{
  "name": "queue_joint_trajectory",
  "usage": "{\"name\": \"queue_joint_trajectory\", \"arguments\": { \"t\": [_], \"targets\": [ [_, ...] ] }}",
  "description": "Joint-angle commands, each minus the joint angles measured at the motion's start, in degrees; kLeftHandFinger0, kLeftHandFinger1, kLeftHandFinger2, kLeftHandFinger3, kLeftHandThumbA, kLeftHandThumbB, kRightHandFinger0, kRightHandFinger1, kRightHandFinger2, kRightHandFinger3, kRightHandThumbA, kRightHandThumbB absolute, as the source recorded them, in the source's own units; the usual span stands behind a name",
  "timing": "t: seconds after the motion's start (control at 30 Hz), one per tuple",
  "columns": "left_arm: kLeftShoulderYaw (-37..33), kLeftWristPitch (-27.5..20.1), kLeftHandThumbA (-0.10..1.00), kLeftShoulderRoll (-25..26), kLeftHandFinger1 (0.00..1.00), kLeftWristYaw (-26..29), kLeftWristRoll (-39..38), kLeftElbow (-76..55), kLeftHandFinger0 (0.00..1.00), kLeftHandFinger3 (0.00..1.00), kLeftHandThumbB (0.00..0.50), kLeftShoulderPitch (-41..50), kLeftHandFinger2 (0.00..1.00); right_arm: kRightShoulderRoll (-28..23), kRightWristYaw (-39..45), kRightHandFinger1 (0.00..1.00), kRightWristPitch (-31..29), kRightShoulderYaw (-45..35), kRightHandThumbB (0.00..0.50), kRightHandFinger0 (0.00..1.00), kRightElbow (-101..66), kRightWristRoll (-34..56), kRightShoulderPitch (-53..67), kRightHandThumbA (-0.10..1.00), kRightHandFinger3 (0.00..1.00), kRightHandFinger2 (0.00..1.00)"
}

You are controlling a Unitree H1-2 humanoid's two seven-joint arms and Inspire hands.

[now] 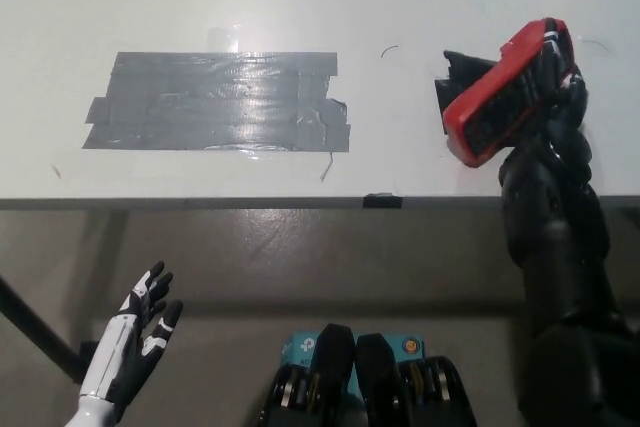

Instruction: The robot first picks the multimeter with right hand and then unfolds the black stand on the back of it using left hand

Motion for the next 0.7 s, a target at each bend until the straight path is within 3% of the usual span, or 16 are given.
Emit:
{"name": "queue_joint_trajectory", "arguments": {
  "t": [0.0,0.03,0.2,0.37,0.4,0.5,0.57,0.6,0.67],
  "targets": [
    [0.39,-0.30,0.85,1.01,1.00,-0.50,0.18,-2.44,1.00,1.00,0.034,0.51,1.00,3.77,10.37,0.09,18.35,-5.65,0.038,0.00,-34.55,34.71,-6.18,-0.10,1.00,0.64],
    [0.38,-0.22,0.85,0.89,1.00,-0.45,0.17,-2.60,1.00,1.00,0.032,0.63,1.00,4.39,10.02,0.12,18.92,-5.67,0.070,0.00,-36.66,36.86,-5.48,-0.10,1.00,0.66],
    [-0.09,-1.04,0.81,0.06,1.00,0.26,1.26,-4.25,1.00,1.00,0.036,0.63,1.00,6.56,5.61,0.16,20.18,-3.78,0.118,0.00,-44.83,42.74,-2.28,-0.10,1.00,0.70],
    [-0.24,0.78,0.72,-1.72,1.00,0.35,0.06,-10.79,1.00,1.00,0.062,0.22,1.00,7.57,3.30,0.18,20.18,-0.57,0.117,0.00,-50.20,51.01,1.50,-0.10,1.00,0.69],
    [-0.30,0.60,0.72,-2.22,1.00,0.32,-0.49,-13.81,1.00,1.00,0.072,-0.60,1.00,7.76,3.83,0.18,20.18,0.69,0.097,0.00,-51.31,54.13,3.00,-0.10,1.00,0.70],
    [-0.99,0.80,0.71,-2.73,1.00,-0.54,-1.79,-20.60,1.00,1.00,0.079,-3.22,1.00,9.53,3.91,0.16,20.18,2.37,0.141,0.00,-54.09,58.03,5.73,-0.10,1.00,0.69],
    [-1.94,2.04,0.73,-3.76,1.00,-0.83,-1.66,-25.81,1.00,1.00,0.101,-6.10,1.00,10.20,6.88,0.10,20.18,5.35,0.143,0.00,-56.03,60.82,8.97,-0.10,1.00,0.71],
    [-2.10,2.18,0.75,-3.82,1.00,-0.91,-1.30,-26.51,1.00,1.00,0.099,-6.55,1.00,10.18,7.57,0.09,20.18,5.97,0.143,0.00,-56.19,61.47,9.49,-0.10,0.97,0.72],
    [-3.04,4.33,0.76,-4.95,1.00,-1.18,-0.47,-30.03,1.00,1.00,0.133,-9.39,1.00,10.28,9.32,0.13,20.18,8.77,0.146,0.00,-57.92,64.45,12.00,-0.10,0.64,0.76]
  ]
}}
